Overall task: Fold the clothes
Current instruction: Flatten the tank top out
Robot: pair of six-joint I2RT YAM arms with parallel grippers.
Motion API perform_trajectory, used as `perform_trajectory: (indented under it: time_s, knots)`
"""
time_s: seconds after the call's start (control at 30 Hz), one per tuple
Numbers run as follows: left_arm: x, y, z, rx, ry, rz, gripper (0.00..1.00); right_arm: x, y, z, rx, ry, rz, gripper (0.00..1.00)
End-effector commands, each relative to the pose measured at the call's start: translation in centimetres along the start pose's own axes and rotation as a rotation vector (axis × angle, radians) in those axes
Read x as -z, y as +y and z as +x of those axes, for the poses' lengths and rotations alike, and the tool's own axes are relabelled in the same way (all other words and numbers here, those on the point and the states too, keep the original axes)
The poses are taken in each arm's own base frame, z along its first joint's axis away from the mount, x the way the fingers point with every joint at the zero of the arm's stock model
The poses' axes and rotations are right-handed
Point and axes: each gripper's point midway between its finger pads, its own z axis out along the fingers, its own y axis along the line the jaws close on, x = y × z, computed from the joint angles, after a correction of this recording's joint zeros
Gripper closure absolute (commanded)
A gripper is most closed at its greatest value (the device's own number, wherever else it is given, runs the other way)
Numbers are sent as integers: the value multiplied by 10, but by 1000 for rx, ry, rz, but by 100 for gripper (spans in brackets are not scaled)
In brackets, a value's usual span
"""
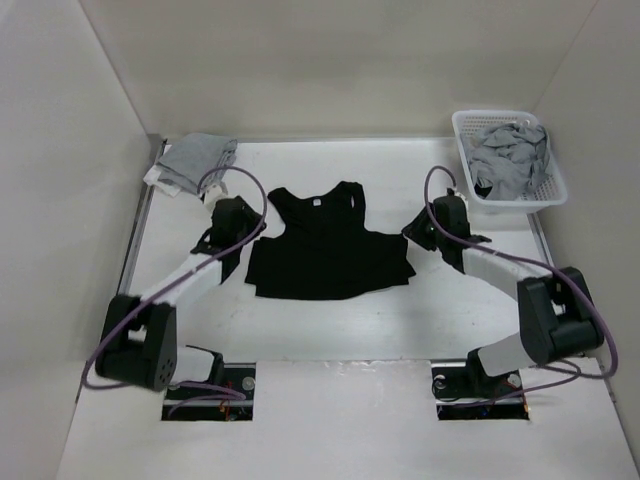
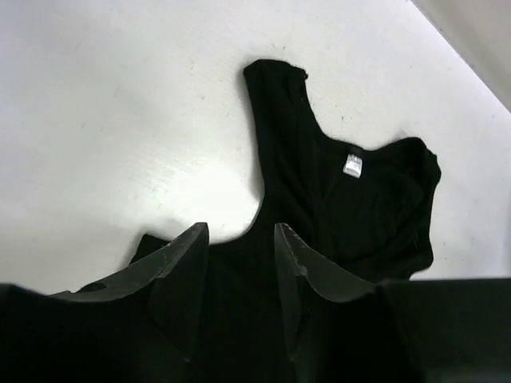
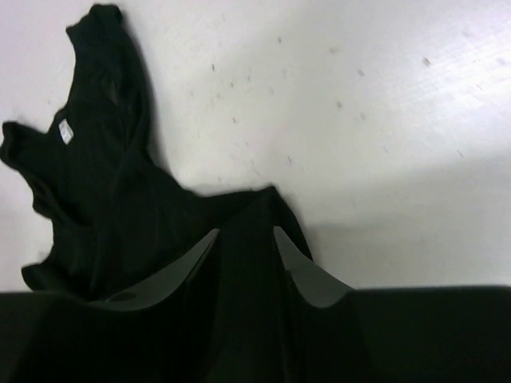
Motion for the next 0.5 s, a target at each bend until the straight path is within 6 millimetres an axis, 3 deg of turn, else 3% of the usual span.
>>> perform_trajectory:
  time_s: [0.0, 0.07, 0.17, 0.23, 0.33, 0.47]
  knots:
    - [37, 20, -4, -14, -93, 11, 65, 30, 8, -17, -10, -141, -63, 63]
    - [58, 39, 15, -33, -66, 4, 73, 48, 8, -7, 2, -172, -92, 67]
    - [88, 71, 52, -76, 25, -39, 83, 70, 15, 10, 39, -189, -163, 88]
    - [103, 86, 68, -79, 63, -62, 86, 81, 21, 22, 78, -187, -204, 95]
    - [121, 77, 78, 5, 99, -20, 85, 89, 23, 27, 106, -195, -222, 95]
    - [121, 85, 92, 10, 150, -74, 75, 92, 30, 28, 107, -199, -255, 90]
